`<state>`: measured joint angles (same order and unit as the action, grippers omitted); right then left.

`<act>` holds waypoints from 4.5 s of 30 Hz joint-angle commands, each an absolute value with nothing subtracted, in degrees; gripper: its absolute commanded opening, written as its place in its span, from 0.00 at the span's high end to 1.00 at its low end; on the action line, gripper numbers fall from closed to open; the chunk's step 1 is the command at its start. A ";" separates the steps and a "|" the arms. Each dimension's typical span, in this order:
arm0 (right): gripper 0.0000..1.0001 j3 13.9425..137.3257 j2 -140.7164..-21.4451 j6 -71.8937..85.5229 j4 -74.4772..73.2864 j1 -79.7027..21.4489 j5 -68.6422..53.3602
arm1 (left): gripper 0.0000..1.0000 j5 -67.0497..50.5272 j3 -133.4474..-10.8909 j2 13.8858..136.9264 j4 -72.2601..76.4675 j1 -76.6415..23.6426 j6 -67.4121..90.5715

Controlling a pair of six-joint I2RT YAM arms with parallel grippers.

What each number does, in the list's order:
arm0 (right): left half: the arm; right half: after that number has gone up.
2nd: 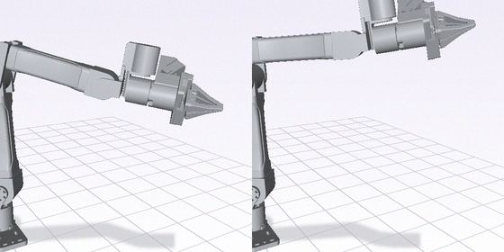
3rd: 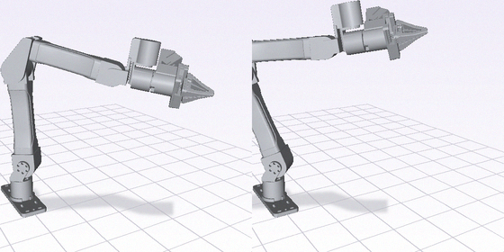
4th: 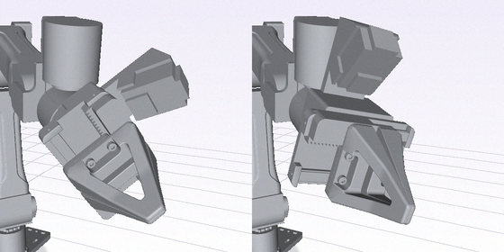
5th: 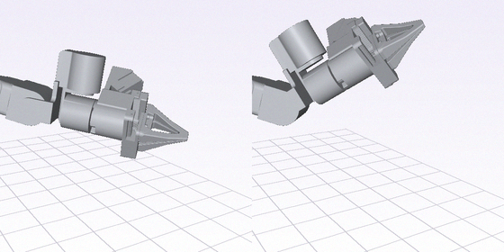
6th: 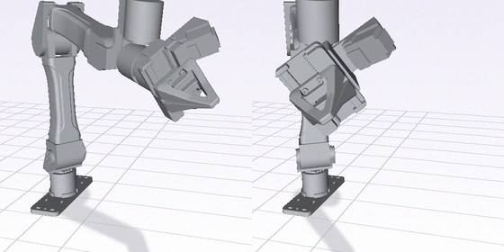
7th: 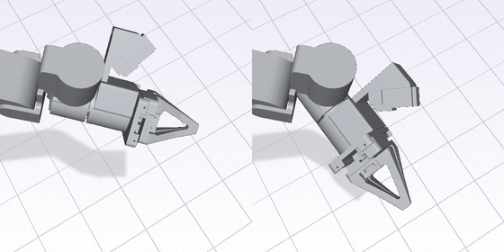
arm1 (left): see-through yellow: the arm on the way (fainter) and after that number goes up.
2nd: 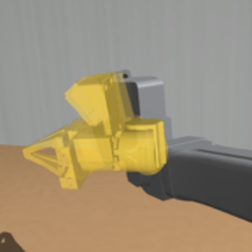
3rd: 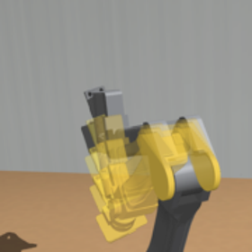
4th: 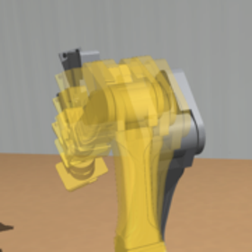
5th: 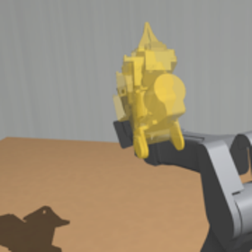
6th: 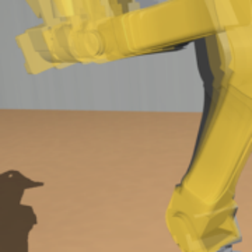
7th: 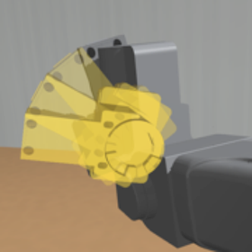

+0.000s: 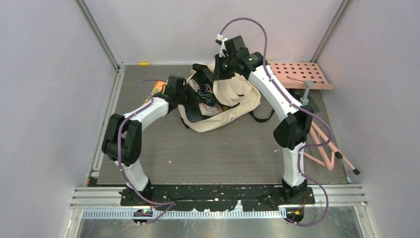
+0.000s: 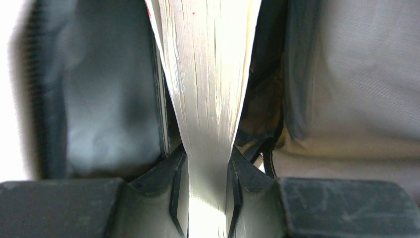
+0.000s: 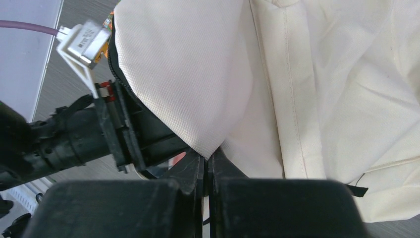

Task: Pack the student bag
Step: Place the book in the student bag, then pick up the book from the center of the board.

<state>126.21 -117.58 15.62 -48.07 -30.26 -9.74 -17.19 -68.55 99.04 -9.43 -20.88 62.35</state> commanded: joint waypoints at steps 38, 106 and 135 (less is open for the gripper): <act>0.99 126.50 -111.36 16.70 -41.50 -30.54 -10.00 | 0.15 -4.59 -81.30 96.85 -11.50 -30.32 30.01; 1.00 129.57 -113.12 18.19 -45.48 -30.52 -6.46 | 0.69 13.37 -98.58 126.41 -41.91 -9.58 -8.51; 0.99 123.56 -110.85 19.81 -42.15 -30.58 -7.80 | 1.00 -11.68 -67.97 88.74 -49.76 -11.25 16.53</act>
<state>123.92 -116.07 19.27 -47.29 -30.26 -7.14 -0.91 -72.62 94.94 -50.96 -10.59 10.44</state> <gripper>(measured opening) 0.051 0.047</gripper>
